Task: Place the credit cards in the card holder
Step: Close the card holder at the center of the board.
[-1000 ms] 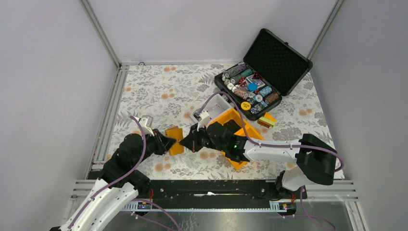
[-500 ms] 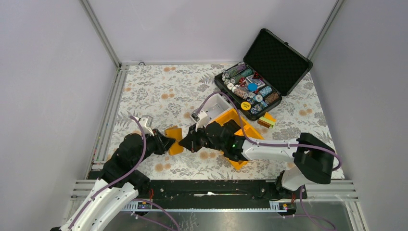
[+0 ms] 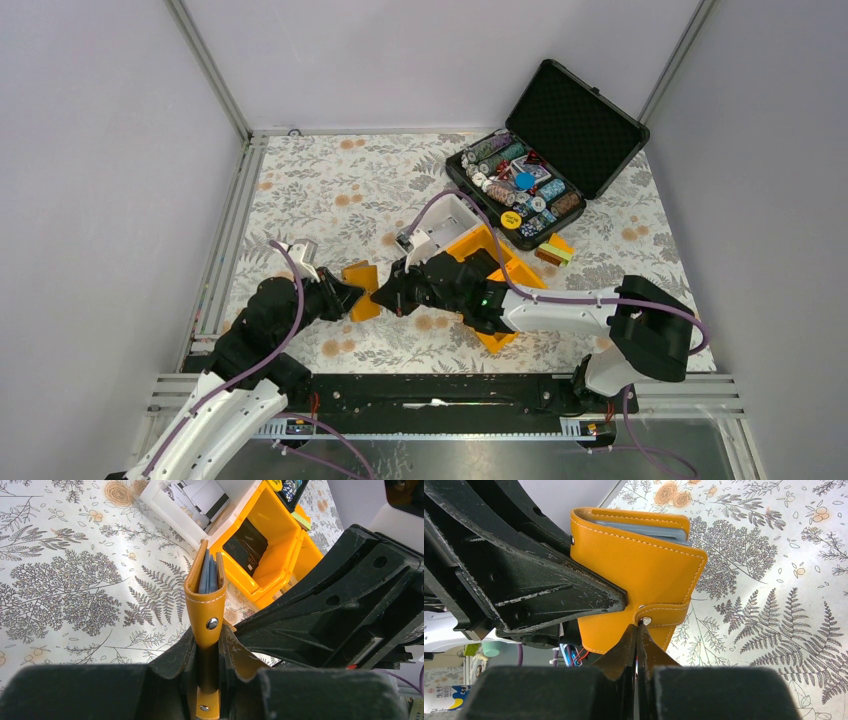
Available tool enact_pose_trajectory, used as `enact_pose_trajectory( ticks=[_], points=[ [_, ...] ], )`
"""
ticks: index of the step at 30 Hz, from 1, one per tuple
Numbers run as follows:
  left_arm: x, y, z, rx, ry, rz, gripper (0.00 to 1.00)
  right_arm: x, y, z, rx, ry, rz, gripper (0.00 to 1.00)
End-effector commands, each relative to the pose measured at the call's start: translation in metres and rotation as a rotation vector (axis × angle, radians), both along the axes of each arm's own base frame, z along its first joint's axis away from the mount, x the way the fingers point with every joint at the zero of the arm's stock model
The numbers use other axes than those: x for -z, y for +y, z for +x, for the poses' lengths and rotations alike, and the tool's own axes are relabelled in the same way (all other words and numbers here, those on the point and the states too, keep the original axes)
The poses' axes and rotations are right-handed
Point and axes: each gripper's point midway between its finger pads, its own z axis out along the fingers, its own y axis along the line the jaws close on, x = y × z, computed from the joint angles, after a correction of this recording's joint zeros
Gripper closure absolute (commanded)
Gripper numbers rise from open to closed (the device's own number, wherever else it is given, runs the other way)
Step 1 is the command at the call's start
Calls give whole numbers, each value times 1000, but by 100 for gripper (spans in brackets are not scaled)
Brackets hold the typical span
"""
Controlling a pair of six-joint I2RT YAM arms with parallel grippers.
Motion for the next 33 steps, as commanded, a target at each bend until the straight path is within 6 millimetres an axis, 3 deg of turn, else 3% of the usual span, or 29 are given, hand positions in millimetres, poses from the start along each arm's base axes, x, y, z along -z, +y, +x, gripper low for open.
enact_pose_trajectory(
  ticks=[1, 26, 33],
  points=[
    [-35, -18, -1, 83, -92, -97, 100, -31, 7, 3, 23, -36, 88, 100],
    [-34, -21, -2, 98, -85, -99, 100, -52, 3, 17, 102, -78, 141, 100],
    [-32, -20, 0, 89, -83, -95, 100, -51, 9, 8, 32, -72, 135, 100]
  ],
)
